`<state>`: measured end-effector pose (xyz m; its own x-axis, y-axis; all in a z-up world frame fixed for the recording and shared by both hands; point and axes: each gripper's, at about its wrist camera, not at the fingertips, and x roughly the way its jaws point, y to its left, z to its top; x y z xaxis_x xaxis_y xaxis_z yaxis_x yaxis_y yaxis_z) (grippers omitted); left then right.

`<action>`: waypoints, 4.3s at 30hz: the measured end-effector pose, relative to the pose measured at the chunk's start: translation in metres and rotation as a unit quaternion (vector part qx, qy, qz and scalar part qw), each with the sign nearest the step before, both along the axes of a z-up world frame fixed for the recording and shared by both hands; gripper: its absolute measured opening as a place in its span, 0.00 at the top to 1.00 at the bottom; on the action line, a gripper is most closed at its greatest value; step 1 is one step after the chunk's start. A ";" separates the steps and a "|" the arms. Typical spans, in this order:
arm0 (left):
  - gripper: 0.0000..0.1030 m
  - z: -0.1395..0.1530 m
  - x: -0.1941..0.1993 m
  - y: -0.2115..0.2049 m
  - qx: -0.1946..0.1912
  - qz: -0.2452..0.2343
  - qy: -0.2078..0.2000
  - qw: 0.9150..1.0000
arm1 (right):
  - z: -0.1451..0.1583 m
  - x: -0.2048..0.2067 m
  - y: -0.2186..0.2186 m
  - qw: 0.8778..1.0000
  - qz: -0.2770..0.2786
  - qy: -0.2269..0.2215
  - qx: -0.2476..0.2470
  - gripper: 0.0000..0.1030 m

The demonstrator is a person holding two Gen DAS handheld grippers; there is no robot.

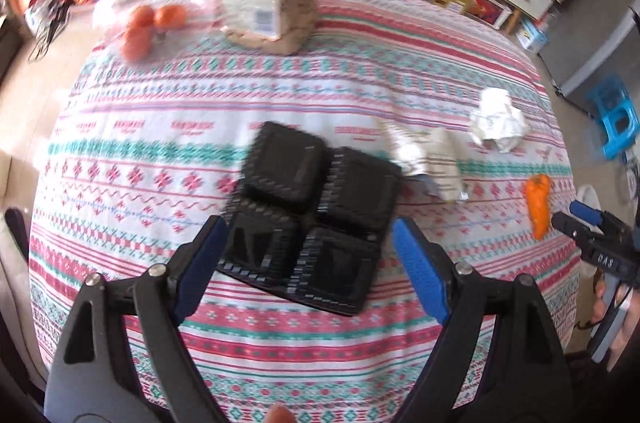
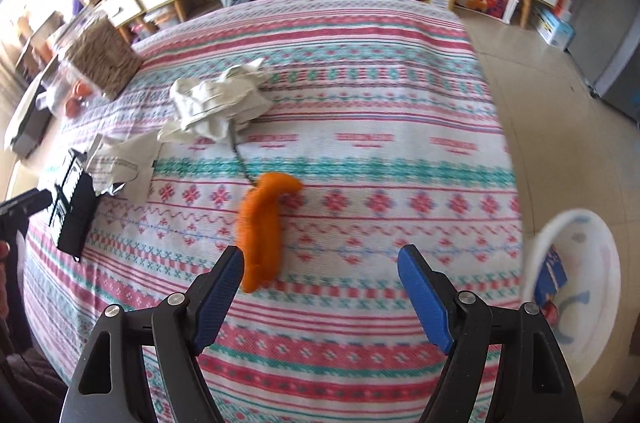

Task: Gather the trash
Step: 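Grasp the black plastic tray with the left tool while the right tool grasps the orange item, then carry the black tray to the bucket and open the left tool while the right tool carries the orange item, then open the right tool to drop the orange item into the bucket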

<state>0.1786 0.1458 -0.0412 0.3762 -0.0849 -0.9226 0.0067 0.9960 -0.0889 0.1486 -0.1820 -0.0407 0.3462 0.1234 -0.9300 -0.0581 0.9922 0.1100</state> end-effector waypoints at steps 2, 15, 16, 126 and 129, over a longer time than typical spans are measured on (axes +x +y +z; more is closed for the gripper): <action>0.17 -0.005 0.003 0.007 -0.001 0.014 0.005 1.000 | -0.003 0.004 0.007 1.000 0.006 0.000 0.002 0.22; 0.45 -0.017 0.005 0.034 -0.030 0.046 0.017 0.998 | -0.022 0.017 0.035 1.000 0.024 0.012 0.002 0.42; 0.45 -0.017 0.004 0.034 -0.030 0.045 0.016 0.998 | -0.022 0.017 0.035 1.000 0.025 0.012 0.001 0.46; 0.22 0.006 -0.050 -0.322 -0.044 -0.245 -0.041 0.968 | 0.027 -0.137 -0.271 0.983 -0.182 -0.019 0.028 0.39; 0.20 0.008 -0.050 -0.309 -0.044 -0.237 -0.042 0.970 | 0.033 -0.133 -0.265 0.983 -0.180 -0.028 0.017 0.36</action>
<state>0.1285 -0.1630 -0.0335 0.3490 -0.3425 -0.8723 0.4718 0.8685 -0.1522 0.0151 -0.4472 -0.0073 0.4235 0.0143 -0.9058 0.2895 0.9453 0.1503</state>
